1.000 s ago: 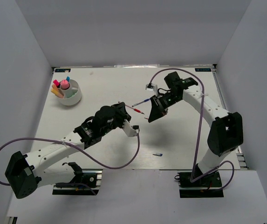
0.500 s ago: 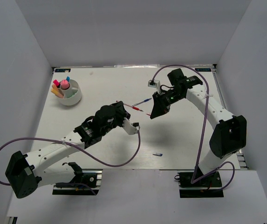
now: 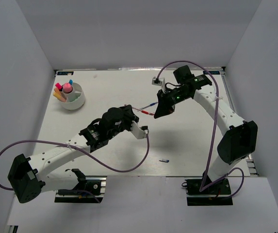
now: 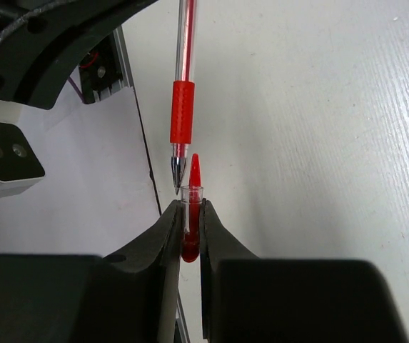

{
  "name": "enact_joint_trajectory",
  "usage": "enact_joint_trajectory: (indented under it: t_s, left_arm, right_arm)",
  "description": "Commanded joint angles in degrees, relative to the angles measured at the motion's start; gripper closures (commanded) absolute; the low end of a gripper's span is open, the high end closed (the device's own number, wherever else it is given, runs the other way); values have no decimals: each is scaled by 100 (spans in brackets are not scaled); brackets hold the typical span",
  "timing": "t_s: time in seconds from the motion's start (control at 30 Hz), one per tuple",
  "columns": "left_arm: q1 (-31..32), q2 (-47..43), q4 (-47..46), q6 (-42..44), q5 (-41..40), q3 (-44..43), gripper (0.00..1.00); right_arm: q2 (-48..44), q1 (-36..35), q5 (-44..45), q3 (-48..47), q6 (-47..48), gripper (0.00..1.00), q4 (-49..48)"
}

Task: Sort the stationery into containers
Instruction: Cap the pen

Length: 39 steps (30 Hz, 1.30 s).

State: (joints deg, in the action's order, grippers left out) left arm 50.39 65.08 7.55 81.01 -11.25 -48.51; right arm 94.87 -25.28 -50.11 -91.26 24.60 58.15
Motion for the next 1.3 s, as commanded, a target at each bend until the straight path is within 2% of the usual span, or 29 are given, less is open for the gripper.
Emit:
enact_joint_trajectory:
  t_s: [0.0, 0.53, 0.9, 1.27]
  left_arm:
    - [84, -65, 89, -112, 79, -211, 100]
    - [85, -197, 168, -86, -44, -53, 100]
    - [85, -215, 291, -42, 17, -9, 100]
    - [85, -153, 256, -24, 35, -53, 100]
  right_arm:
    - [75, -100, -131, -164, 150, 100, 82]
    - [-162, -100, 36, 399, 186, 100, 109]
    - [-144, -100, 89, 47, 177, 100, 170]
    - [-276, -127, 1, 170, 423, 100, 293]
